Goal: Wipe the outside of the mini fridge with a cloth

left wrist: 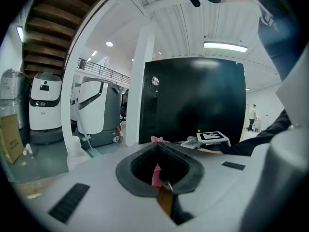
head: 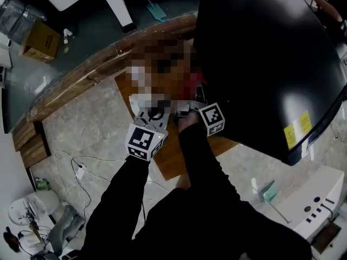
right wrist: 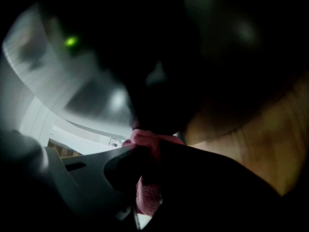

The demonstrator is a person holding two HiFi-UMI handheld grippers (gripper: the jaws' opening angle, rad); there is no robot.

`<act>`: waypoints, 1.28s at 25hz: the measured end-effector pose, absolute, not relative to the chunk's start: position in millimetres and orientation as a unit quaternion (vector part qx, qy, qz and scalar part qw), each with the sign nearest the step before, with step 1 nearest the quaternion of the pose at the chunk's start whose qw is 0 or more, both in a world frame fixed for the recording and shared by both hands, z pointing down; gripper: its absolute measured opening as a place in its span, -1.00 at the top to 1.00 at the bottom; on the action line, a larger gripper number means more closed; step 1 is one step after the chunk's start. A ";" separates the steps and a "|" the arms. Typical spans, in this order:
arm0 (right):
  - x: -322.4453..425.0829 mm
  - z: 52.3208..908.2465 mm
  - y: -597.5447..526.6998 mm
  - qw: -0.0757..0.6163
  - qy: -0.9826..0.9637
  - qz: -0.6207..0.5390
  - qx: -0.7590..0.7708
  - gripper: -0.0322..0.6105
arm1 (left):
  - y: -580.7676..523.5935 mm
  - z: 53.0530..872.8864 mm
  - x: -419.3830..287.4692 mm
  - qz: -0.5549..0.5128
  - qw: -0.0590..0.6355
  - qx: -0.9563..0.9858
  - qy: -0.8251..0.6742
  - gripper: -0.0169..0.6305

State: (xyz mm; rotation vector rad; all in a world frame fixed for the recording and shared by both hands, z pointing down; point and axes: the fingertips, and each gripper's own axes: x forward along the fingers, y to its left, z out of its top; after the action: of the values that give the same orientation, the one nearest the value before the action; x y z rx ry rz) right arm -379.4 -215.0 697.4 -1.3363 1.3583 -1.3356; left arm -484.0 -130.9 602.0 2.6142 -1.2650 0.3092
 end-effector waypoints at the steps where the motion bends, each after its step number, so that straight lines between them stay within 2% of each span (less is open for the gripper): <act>1: -378.9 708.0 -214.6 0.391 0.532 -0.530 -0.532 0.65 | -129.0 605.0 -483.5 0.107 0.112 0.889 -0.430 0.93; 9: -373.6 775.1 -207.8 0.369 0.506 -0.549 -0.554 0.66 | -114.2 625.1 -481.3 0.117 0.118 0.884 -0.437 0.93; 11: -384.3 772.3 -203.7 0.346 0.540 -0.540 -0.545 0.66 | -111.6 627.9 -485.1 0.115 0.120 0.881 -0.443 0.93; 15: -427.5 702.9 -180.1 0.298 0.654 -0.502 -0.481 0.66 | -105.2 606.9 -496.6 0.106 0.103 0.875 -0.461 0.93; 21: -432.0 543.4 -115.4 0.302 0.756 -0.418 -0.403 0.66 | -80.2 514.5 -502.4 0.051 0.051 0.877 -0.475 0.93; 27: -386.8 444.0 -71.9 0.352 0.746 -0.400 -0.400 0.66 | -49.1 444.3 -469.3 0.004 0.048 0.906 -0.421 0.93; 32: -322.4 440.2 -65.6 0.416 0.672 -0.429 -0.437 0.66 | -44.2 422.1 -425.4 -0.013 0.041 0.923 -0.383 0.93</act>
State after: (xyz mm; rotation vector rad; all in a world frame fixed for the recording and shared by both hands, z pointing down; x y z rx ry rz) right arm -322.4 -65.6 440.2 -1.0984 1.6880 -1.0778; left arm -425.4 -44.2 422.1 2.8259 -1.1732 -0.0408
